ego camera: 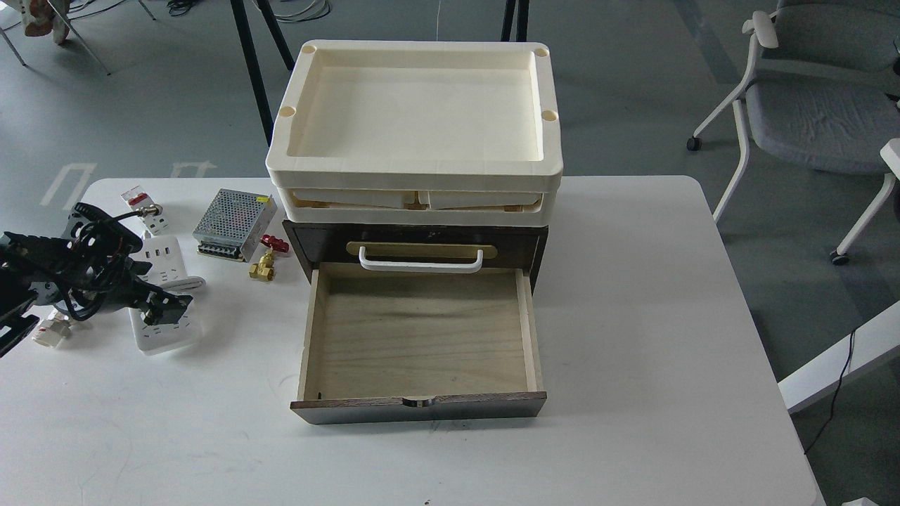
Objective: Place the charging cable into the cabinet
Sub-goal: 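Lower the left gripper and grasp the white power strip with cable, then lift the power strip with the left gripper toward the open drawer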
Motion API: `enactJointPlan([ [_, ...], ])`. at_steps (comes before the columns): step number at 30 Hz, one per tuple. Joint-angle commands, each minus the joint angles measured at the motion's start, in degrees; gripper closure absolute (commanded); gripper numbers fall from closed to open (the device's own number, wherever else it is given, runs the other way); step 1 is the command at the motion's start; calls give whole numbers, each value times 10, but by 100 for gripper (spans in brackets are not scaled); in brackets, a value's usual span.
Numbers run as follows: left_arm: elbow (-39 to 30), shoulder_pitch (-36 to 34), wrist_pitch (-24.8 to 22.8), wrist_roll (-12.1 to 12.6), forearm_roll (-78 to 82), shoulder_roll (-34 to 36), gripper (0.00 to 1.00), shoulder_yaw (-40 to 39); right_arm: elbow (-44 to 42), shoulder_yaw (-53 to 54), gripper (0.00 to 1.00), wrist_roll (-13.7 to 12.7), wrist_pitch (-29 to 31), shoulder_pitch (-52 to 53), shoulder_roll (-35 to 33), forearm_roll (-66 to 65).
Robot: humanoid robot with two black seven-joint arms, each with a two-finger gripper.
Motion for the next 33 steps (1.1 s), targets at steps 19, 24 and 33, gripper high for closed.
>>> enactJointPlan([
  [19,16,-5,67,0,0,-2,83,42,-3,0,0,0,0,-13,-4,0],
  [24,16,-4,93,0,0,-2,96,50,-4,0,0,1,0,-13,-4,0],
  [33,-15,-35,114,0,0,22,100,49,-4,2,0,1,0,-13,-4,0],
])
